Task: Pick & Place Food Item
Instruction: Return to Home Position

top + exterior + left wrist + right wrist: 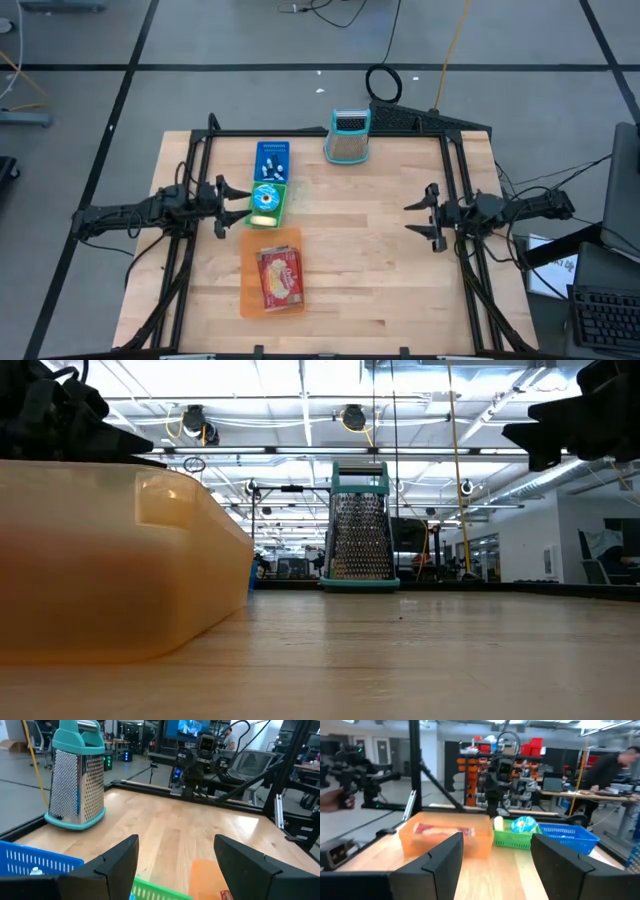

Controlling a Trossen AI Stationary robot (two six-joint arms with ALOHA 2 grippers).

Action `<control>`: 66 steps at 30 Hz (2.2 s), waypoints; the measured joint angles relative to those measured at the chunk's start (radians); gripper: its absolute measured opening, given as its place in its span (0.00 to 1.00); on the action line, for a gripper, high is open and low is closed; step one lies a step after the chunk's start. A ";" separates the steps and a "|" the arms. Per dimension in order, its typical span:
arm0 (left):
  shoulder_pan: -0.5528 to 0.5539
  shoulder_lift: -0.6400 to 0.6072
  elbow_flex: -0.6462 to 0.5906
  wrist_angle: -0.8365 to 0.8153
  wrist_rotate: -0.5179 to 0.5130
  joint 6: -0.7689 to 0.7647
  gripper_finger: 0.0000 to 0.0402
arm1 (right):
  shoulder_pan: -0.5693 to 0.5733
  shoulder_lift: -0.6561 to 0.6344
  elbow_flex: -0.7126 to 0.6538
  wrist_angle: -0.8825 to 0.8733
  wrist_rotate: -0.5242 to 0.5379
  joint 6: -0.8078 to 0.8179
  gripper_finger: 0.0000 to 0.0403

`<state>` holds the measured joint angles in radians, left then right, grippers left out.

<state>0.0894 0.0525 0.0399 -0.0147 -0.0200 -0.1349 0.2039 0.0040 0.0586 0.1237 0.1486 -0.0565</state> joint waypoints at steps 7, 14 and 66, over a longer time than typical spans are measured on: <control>0.000 0.000 0.000 0.002 -0.007 -0.008 0.64 | -0.001 0.001 -0.002 -0.055 -0.002 -0.003 0.55; 0.000 0.000 0.000 0.018 -0.007 0.025 0.64 | -0.001 0.015 -0.003 -0.060 0.004 0.072 0.55; 0.000 0.000 0.000 0.019 -0.008 0.025 0.64 | -0.001 0.015 -0.004 -0.034 0.007 0.071 0.56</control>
<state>0.0893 0.0525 0.0402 0.0040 -0.0277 -0.1103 0.2031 0.0189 0.0544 0.0896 0.1555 0.0147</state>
